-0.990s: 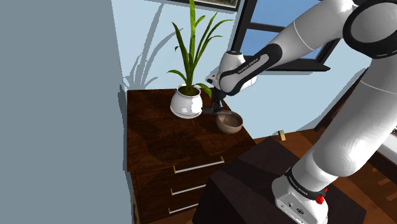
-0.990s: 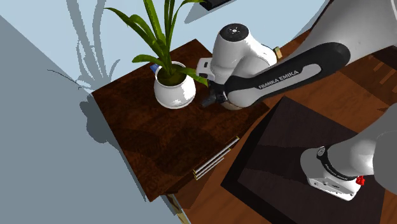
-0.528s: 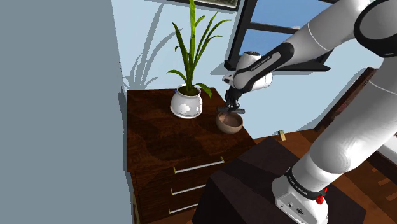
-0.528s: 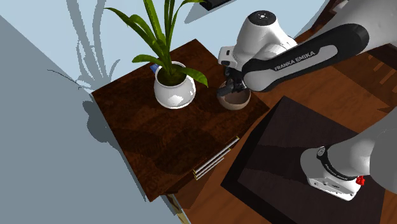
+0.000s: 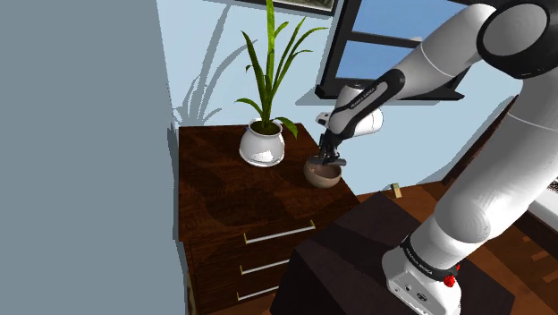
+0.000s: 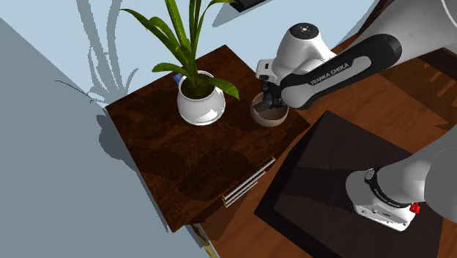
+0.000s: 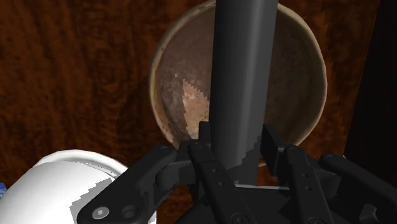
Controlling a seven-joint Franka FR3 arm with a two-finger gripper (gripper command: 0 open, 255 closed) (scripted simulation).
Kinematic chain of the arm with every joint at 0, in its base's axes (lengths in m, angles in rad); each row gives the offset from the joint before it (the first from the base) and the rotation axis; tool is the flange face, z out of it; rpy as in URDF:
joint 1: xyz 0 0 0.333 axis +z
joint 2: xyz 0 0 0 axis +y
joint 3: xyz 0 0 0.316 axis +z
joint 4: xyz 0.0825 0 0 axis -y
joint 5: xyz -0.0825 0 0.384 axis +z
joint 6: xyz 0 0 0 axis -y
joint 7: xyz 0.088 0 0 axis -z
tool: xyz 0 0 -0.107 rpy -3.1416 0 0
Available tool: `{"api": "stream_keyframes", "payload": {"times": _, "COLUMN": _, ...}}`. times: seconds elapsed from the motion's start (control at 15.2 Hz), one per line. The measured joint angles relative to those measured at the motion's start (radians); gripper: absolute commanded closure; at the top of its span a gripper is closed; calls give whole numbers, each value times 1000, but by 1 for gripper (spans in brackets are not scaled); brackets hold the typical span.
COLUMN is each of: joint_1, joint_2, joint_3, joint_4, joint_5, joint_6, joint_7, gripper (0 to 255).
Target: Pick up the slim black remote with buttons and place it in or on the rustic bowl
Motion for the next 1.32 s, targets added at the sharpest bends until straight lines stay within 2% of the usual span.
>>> {"api": "stream_keyframes", "payload": {"times": 0.33, "joint_1": -1, "joint_2": 67, "joint_3": 3, "joint_4": 6, "joint_5": 5, "joint_6": 62, "joint_7": -3, "gripper": 255}}
{"api": "stream_keyframes", "payload": {"times": 0.73, "joint_1": -2, "joint_2": 78, "joint_3": 3, "joint_4": 6, "joint_5": 7, "joint_6": 72, "joint_7": -5, "gripper": 255}}
{"api": "stream_keyframes", "payload": {"times": 0.79, "joint_1": -2, "joint_2": 78, "joint_3": 3, "joint_4": 6, "joint_5": 7, "joint_6": 72, "joint_7": -5, "gripper": 0}}
{"api": "stream_keyframes", "payload": {"times": 1.19, "joint_1": -2, "joint_2": 78, "joint_3": 3, "joint_4": 6, "joint_5": 7, "joint_6": 72, "joint_7": -5, "gripper": 0}}
{"api": "stream_keyframes", "payload": {"times": 1.32, "joint_1": 0, "joint_2": 28, "joint_3": 1, "joint_4": -1, "joint_5": 2, "joint_6": 31, "joint_7": -1, "gripper": 0}}
